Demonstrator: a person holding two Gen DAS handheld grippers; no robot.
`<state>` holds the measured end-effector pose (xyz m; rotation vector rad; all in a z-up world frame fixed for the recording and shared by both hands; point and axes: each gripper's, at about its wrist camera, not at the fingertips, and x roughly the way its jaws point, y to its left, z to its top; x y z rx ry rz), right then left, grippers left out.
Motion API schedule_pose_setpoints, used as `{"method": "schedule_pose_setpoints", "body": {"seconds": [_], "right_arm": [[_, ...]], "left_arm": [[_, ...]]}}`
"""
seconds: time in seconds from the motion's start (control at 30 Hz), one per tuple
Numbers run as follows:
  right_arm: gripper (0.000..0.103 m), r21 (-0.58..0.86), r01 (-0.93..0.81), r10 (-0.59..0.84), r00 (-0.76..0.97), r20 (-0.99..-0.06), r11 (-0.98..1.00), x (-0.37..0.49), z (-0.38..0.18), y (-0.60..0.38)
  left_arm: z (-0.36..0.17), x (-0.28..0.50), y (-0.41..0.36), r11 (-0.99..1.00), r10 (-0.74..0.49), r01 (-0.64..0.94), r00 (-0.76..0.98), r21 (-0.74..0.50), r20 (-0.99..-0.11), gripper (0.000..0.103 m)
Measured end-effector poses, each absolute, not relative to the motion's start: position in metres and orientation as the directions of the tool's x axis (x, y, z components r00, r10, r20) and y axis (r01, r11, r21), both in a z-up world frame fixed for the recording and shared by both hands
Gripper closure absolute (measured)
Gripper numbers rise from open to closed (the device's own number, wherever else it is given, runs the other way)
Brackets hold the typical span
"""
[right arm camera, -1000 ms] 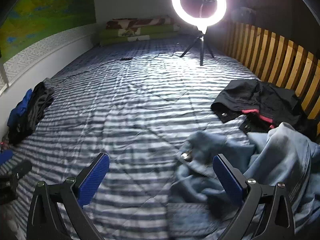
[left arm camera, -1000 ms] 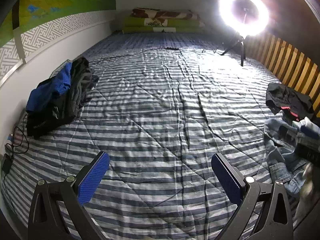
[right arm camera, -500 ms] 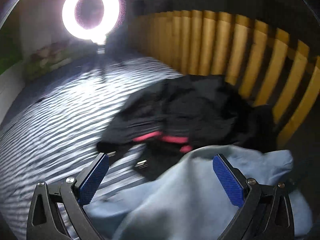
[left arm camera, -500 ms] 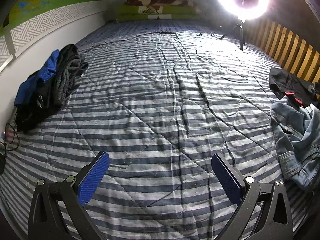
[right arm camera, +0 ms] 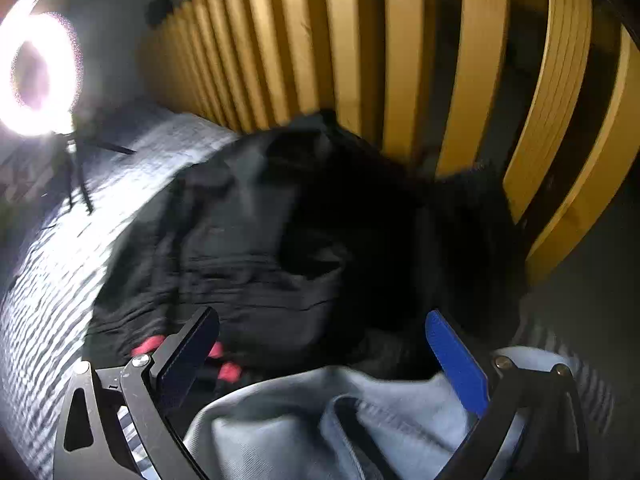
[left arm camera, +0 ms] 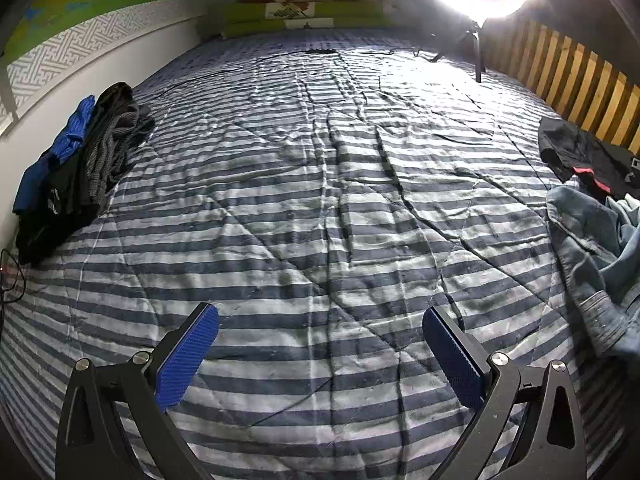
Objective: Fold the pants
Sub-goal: 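Move the right tool toward the black garment with pink trim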
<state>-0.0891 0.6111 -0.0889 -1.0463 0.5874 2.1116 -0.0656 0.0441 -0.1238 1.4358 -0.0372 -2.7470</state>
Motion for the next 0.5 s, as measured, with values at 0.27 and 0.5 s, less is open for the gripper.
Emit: {"method": "schedule_pose_setpoints", "body": {"seconds": [0.27, 0.5], "right_arm": [[0.005, 0.019, -0.753, 0.404, -0.374, -0.835, -0.657, -0.101, -0.106, 0.616], [0.026, 0.003, -0.749, 0.428, -0.381, -0.82, -0.663, -0.102, -0.107, 0.616]], "left_arm": [[-0.126, -0.067, 0.044, -0.999, -0.054, 0.027, -0.567, 0.047, -0.822, 0.0], [-0.12, -0.061, 0.032, -0.998, -0.069, 0.045, -0.584, 0.053, -0.809, 0.0]]}}
